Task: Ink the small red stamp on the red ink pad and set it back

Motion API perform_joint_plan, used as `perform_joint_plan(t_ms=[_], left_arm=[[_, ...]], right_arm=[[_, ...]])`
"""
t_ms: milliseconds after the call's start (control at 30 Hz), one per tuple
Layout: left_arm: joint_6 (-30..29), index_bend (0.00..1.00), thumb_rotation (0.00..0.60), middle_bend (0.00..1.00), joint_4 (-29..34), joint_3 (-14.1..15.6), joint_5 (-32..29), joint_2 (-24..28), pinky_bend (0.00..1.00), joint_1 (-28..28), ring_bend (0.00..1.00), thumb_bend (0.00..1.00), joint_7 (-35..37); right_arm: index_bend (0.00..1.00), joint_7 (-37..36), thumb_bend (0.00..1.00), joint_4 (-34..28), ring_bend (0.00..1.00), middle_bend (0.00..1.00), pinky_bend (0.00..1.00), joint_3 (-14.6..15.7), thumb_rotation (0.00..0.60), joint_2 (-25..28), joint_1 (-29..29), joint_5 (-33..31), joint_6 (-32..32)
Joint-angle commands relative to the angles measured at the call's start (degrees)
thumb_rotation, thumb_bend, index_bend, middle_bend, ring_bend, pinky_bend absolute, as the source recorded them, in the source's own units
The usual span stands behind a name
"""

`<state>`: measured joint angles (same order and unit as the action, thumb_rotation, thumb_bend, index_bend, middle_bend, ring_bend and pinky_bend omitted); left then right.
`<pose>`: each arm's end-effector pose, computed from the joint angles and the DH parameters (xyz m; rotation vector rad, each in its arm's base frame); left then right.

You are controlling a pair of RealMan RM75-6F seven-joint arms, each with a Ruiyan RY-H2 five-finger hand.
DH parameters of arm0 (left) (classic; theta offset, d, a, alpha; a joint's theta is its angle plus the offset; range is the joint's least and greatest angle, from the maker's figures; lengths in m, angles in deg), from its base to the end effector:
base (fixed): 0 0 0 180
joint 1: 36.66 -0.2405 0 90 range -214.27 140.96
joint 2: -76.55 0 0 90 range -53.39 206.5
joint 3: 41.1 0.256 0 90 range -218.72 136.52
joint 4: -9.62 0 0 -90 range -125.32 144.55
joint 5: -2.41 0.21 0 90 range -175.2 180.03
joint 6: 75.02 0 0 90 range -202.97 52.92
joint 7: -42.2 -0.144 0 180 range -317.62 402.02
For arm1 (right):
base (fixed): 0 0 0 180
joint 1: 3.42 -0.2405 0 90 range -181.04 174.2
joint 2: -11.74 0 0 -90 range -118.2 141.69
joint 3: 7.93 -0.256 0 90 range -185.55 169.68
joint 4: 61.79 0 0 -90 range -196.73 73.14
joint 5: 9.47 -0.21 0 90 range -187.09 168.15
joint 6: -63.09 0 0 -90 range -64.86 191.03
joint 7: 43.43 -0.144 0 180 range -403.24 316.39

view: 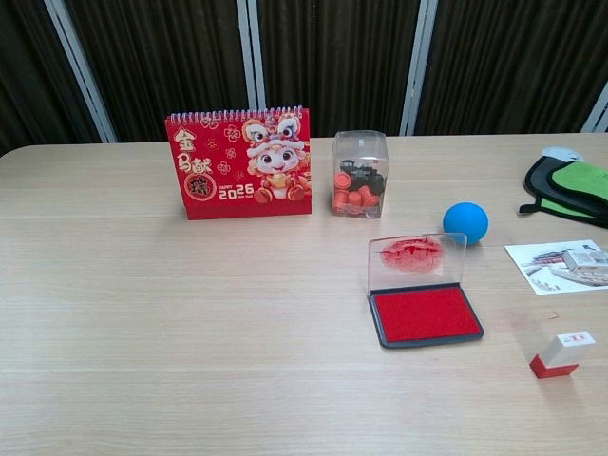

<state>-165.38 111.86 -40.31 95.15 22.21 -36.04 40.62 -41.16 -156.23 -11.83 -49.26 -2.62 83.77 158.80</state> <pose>-0.2844 0.1441 0.1935 -1.4325 -0.8648 -0.9116 -0.2951 -0.1518 0.1922 1.3414 -0.7182 0.9810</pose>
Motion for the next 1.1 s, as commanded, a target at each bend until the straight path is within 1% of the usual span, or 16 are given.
perform_joint_plan(t_ms=[33, 200, 233, 267, 333, 400, 433, 500, 600, 667, 767, 800, 1000, 1100], left_arm=[[0.0, 0.0, 0.6, 0.0, 0.0, -0.1, 0.0, 0.1, 0.0, 0.0, 0.0, 0.0, 0.4], [0.2, 0.0, 0.6, 0.0, -0.1, -0.2, -0.5, 0.1, 0.0, 0.1, 0.0, 0.0, 0.5], [0.3, 0.0, 0.6, 0.0, 0.0, -0.2, -0.6, 0.1, 0.0, 0.1, 0.0, 0.0, 0.4], [0.3, 0.0, 0.6, 0.0, -0.1, -0.3, -0.7, 0.1, 0.0, 0.2, 0.0, 0.0, 0.2], [0.4, 0.0, 0.6, 0.0, -0.1, -0.5, -1.1, -0.2, 0.0, 0.2, 0.0, 0.0, -0.3], [1.0, 0.0, 0.6, 0.0, -0.2, -0.8, -1.9, -0.5, 0.0, 0.5, 0.0, 0.0, -0.9], [1.1, 0.0, 0.6, 0.0, -0.2, -0.9, -2.1, -0.6, 0.0, 0.6, 0.0, 0.0, -1.1], [2.2, 0.0, 0.6, 0.0, -0.2, -1.5, -3.4, -1.1, 0.0, 1.2, 0.0, 0.0, -2.1], [4.0, 0.0, 0.6, 0.0, -0.4, -2.3, -5.8, -1.9, 0.0, 2.0, 0.0, 0.0, -3.8], [4.9, 0.0, 0.6, 0.0, -0.5, -2.8, -7.3, -2.5, 0.0, 2.6, 0.0, 0.0, -4.8], [6.3, 0.0, 0.6, 0.0, -0.5, -3.6, -9.4, -3.3, 0.0, 3.3, 0.0, 0.0, -6.5], [6.7, 0.0, 0.6, 0.0, -0.6, -3.7, -10.0, -3.5, 0.0, 3.5, 0.0, 0.0, -7.0], [8.7, 0.0, 0.6, 0.0, -1.5, -4.6, -13.4, -5.0, 0.0, 4.6, 0.0, 0.0, -9.6], [9.4, 0.0, 0.6, 0.0, -1.8, -4.8, -14.4, -5.4, 0.0, 4.9, 0.0, 0.0, -10.5]], right_arm=[[0.0, 0.2, 0.0, 0.1, 0.0, 0.0, 0.0, 0.0, 0.6, -0.1, 0.0, -0.1, -0.1], [0.0, 0.5, 0.0, 0.4, 0.0, 0.0, 0.01, 0.2, 0.6, -0.4, -0.4, 0.0, -1.0], [0.0, 0.7, 0.0, 0.6, 0.05, 0.0, 0.1, 0.2, 0.6, -0.6, -0.7, 0.1, -1.3], [0.0, 1.3, 0.0, 1.0, 0.11, 0.0, 0.2, 0.1, 0.6, -0.9, -1.1, 0.2, -2.0], [0.0, 3.3, 0.0, 2.7, 0.41, 0.0, 0.57, -0.2, 0.6, -1.8, -2.6, 0.8, -3.8], [0.0, 4.9, 0.0, 5.0, 0.57, 0.0, 0.74, -0.3, 0.6, -3.0, -4.9, 1.4, -7.0], [0.0, 5.3, 0.0, 5.6, 0.61, 0.0, 0.78, -0.2, 0.6, -3.4, -5.6, 1.5, -8.1], [0.0, 5.8, 0.0, 7.2, 0.65, 0.0, 0.81, 0.0, 0.6, -4.4, -8.3, 1.7, -12.9], [0.0, 2.7, 0.0, 6.5, 0.67, 0.0, 0.84, 1.1, 0.6, -4.6, -12.3, 1.5, -20.8], [0.0, 1.4, 0.0, 6.3, 0.68, 0.0, 0.86, 1.6, 0.6, -4.8, -14.5, 2.1, -24.4], [0.04, 1.4, 0.0, 7.2, 0.69, 0.03, 0.88, 2.3, 0.6, -6.1, -17.0, 3.3, -27.9], [0.08, 1.2, 0.0, 7.3, 0.69, 0.06, 0.89, 2.7, 0.6, -6.6, -17.7, 3.6, -29.1], [0.23, -0.9, 0.0, 9.1, 0.7, 0.21, 0.91, 3.6, 0.6, -9.1, -20.4, 4.1, -32.6], [0.28, -1.4, 0.04, 10.1, 0.7, 0.27, 0.94, 3.9, 0.6, -10.3, -21.3, 4.4, -33.7]])
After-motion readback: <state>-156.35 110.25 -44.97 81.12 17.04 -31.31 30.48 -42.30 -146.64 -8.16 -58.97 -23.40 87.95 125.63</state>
